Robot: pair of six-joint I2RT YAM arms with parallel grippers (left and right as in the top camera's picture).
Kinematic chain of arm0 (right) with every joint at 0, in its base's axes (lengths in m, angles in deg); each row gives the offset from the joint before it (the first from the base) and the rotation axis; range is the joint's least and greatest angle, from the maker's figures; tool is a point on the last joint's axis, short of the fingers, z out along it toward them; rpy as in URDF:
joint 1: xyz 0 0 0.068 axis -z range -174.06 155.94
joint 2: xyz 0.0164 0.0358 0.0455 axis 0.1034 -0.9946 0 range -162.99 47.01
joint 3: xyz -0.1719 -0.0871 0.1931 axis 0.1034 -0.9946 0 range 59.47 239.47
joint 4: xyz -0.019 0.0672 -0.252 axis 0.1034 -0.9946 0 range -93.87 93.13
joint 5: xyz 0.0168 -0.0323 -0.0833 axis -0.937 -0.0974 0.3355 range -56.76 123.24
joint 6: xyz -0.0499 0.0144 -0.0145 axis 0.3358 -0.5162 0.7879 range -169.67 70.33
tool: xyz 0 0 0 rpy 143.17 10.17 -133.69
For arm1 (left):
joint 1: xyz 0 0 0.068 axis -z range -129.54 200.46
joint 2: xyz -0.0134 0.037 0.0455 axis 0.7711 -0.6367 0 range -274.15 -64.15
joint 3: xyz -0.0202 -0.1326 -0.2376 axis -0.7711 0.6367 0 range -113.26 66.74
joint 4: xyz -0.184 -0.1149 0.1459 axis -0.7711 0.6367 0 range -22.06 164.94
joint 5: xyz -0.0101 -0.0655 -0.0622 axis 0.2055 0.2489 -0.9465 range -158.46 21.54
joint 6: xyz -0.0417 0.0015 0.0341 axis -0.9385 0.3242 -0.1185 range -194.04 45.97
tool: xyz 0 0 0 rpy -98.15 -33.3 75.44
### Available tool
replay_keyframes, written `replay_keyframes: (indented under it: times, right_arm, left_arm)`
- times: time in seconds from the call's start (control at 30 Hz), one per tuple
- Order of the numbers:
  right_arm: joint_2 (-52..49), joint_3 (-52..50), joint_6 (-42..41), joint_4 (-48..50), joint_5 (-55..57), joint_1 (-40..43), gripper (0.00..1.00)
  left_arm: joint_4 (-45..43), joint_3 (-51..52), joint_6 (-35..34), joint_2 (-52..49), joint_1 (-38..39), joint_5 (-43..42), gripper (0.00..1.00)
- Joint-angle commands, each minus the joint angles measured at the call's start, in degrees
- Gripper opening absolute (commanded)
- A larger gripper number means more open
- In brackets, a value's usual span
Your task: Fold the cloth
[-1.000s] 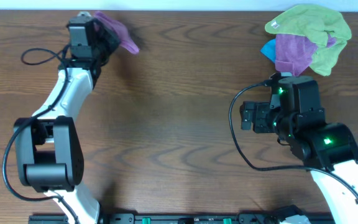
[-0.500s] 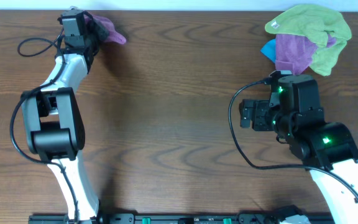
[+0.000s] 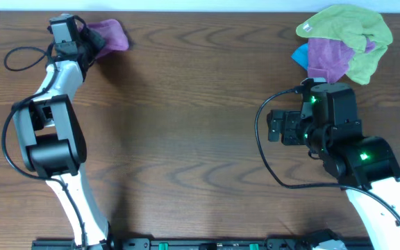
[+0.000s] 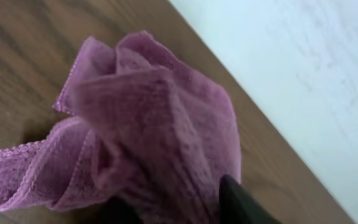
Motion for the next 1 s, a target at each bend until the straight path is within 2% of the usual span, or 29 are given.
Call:
replay_keyframes:
  times: [0.0,0.23,0.27,0.33,0.37,0.43,0.5,0.6,0.63,0.67,0.97]
  right_arm:
    - [-0.1,-0.3,-0.2,0.0,0.0,0.7,0.99]
    - [-0.1,-0.3,-0.2,0.0,0.6,0.7,0.99]
    - [-0.1,-0.3,-0.2,0.0,0.7,0.7,0.99]
    - [-0.1,-0.3,-0.2,0.4,0.7,0.7,0.99]
    - [-0.1,-0.3,-0.2,0.5,0.7,0.7,0.99]
    - [-0.1,-0.3,-0.2,0.8,0.7,0.7,0.99]
    - [-0.1,-0.3,-0.2,1.4,0.7,0.7,0.99]
    - [-0.1,-0.3,-0.2,1.9,0.7,0.7,0.99]
    - [-0.1,-0.3,-0.2,1.9,0.7,0.7,0.99]
    - [-0.1,-0.3,-0.2,2.0,0.7,0.7,0.99]
    - [-0.1,-0.3,-0.2,1.9,0.7,0.7,0.99]
  left_arm:
    - [1.0,-1.3,1.1,-1.1,0.2,-3.9,0.48]
    - [3.7,-1.3,1.1,-0.8,0.2,-12.4,0.62]
    - [4.0,-1.3,1.0,-0.8,0.2,-13.6,0.6]
    - [4.9,-1.3,1.0,-0.7,0.2,-16.5,0.27]
    - [5.7,-1.3,1.0,-0.6,0.2,-17.0,0.21]
    - [7.8,-1.3,1.0,-0.3,0.2,-17.8,0.2]
    - [11.1,-1.3,1.0,0.3,0.3,-18.2,0.45]
    - [14.1,-1.3,1.0,1.3,0.3,-18.2,0.74]
    - [15.0,-1.3,1.0,1.7,0.3,-18.3,0.89]
    - [15.5,-1.3,1.0,2.2,0.3,-18.7,0.95]
    - [17.9,-1.3,1.0,9.0,0.3,-20.6,0.95]
